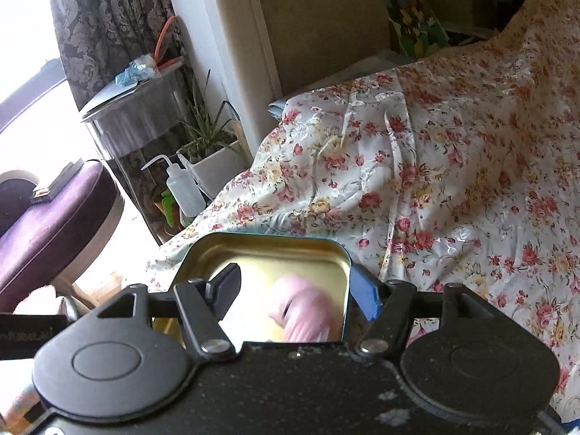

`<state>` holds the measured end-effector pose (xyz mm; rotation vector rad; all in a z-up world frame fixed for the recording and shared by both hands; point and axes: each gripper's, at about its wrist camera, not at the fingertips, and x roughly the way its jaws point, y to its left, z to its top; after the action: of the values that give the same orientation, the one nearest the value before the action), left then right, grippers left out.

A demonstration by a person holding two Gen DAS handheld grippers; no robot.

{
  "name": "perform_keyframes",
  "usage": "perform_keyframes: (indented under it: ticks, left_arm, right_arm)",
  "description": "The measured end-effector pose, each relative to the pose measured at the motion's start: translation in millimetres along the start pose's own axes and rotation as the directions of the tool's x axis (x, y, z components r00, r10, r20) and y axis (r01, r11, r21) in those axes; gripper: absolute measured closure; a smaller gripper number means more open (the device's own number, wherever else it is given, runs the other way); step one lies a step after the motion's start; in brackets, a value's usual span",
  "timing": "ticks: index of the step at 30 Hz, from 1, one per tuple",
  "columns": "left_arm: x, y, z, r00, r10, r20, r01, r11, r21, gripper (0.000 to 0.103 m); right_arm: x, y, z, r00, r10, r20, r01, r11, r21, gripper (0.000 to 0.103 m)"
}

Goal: Organize soft objects
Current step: 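Open both grippers to drop the sock bundles into the gold tray, then grasp the blue face mask with the right gripper while the left grasps the white plush bear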

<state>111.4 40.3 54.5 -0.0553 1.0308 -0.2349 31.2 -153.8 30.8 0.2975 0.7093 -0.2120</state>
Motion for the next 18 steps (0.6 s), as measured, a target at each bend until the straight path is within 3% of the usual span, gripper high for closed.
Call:
perform_keyframes:
  ticks: [2,11,13,18]
  left_arm:
    - [-1.3,-1.0,-0.2,1.0,-0.003,0.004,0.003,1.0,0.005,0.053]
    - [-9.7,-21.8,-10.5,0.999,-0.047,0.002,0.047,0.995,0.087,0.051]
    - [-12.4,-28.9,-14.3,0.998,-0.066,-0.001,0.066,0.991,0.112,0.045]
    - [-17.6,-52.5,-27.5,0.994,-0.111,-0.021,0.113,0.973,0.201,0.045]
  right_arm:
    - [-6.4,-6.3,-3.6,1.0,-0.024,0.008,0.024,1.0,-0.006,0.037]
    - [-54.1,-78.6,-34.2,0.991,-0.135,-0.009,0.135,0.989,0.055,0.036]
    - [-69.4,-99.1,-43.4,0.986,-0.166,-0.011,0.167,0.983,0.076,0.036]
    - [-108.1,-148.2,-70.1,0.965,-0.261,-0.034,0.263,0.955,0.135,0.033]
